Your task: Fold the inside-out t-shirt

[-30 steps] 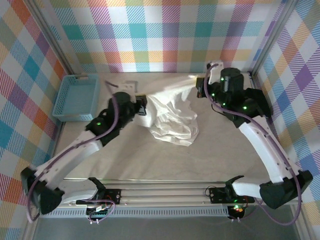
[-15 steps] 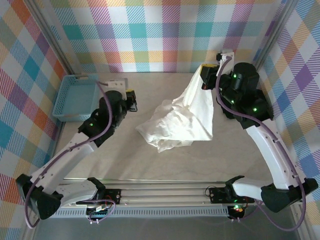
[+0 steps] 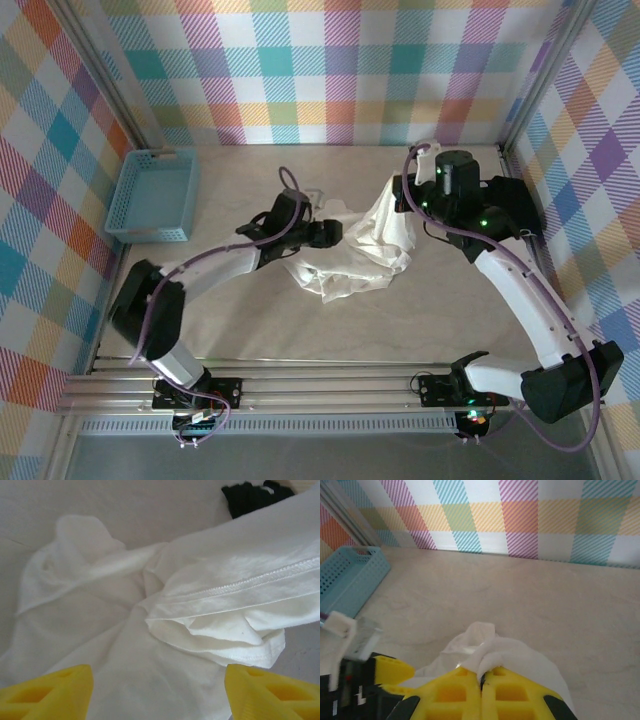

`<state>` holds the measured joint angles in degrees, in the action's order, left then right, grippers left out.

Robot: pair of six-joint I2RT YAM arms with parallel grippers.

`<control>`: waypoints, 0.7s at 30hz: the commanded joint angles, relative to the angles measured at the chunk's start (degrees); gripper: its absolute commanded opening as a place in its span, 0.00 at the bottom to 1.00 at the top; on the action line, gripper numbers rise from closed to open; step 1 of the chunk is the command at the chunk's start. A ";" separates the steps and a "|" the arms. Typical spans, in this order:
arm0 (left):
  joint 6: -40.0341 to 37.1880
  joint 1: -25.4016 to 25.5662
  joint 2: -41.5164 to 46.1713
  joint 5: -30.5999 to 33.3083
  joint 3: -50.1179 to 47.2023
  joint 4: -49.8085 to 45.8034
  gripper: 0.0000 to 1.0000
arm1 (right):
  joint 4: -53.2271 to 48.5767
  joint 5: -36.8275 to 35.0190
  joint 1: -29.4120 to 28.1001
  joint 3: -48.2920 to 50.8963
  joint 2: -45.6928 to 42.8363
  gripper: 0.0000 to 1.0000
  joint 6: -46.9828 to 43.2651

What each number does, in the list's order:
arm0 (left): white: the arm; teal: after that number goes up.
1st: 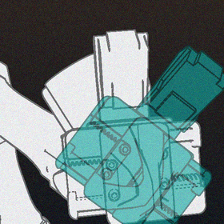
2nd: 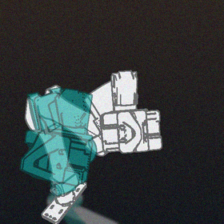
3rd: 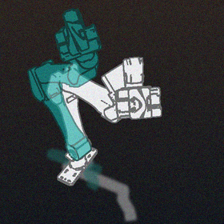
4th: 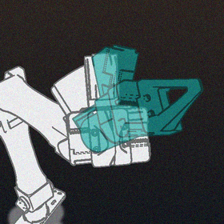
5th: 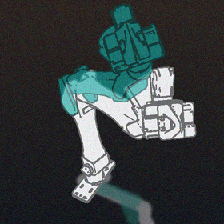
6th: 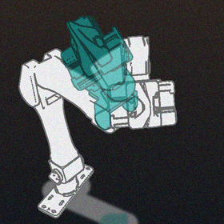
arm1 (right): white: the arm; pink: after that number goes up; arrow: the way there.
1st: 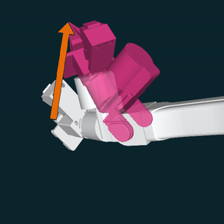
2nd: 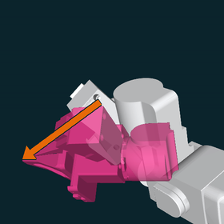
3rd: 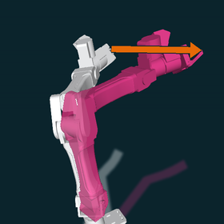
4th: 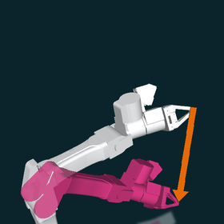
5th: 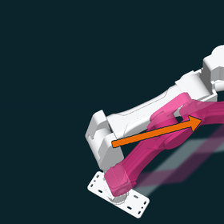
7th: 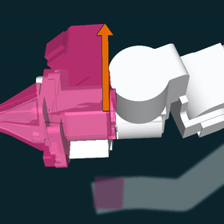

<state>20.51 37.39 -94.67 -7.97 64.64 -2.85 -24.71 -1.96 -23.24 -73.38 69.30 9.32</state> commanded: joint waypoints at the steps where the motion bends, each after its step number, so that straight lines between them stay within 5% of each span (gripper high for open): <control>1: -0.95 0.70 -4.14 -5.80 4.35 3.33 0.71 | -0.16 -0.43 0.35 -0.61 -1.30 0.00 -1.54; 21: -4.30 0.14 -19.09 -6.36 13.83 -0.10 0.59 | -0.26 -0.49 2.06 -2.99 -0.87 0.00 -3.43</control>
<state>18.09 37.63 -111.92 -14.06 76.09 -1.85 -25.80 -2.59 -21.41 -74.48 69.28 6.74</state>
